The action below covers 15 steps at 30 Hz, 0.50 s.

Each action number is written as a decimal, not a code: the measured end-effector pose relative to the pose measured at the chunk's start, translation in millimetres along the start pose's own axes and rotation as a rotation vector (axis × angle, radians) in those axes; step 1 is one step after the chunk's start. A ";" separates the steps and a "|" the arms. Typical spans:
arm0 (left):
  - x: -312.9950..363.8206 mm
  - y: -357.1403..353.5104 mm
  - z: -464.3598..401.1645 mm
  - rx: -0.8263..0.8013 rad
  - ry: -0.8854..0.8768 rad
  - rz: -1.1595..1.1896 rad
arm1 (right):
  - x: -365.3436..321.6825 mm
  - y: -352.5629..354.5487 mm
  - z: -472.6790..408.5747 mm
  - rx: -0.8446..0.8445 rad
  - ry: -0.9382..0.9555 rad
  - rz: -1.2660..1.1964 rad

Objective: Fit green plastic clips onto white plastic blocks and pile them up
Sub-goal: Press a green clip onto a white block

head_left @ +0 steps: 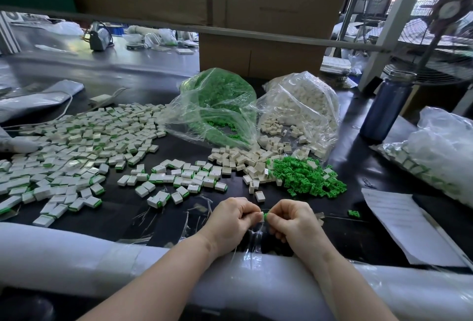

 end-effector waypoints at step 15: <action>5.0 -1.8 1.0 -0.021 -0.023 -0.081 | -3.9 -3.0 0.8 -0.037 0.012 0.126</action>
Point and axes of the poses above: each hand's wrist, its own z-axis away from the middle knuckle, its own y-axis out of the back of the hand, x = y × z, the point moved 10 cm from there along -z, towards the middle knuckle, and after that the axes turned 11 degrees about -x, right-handed, at the moved point
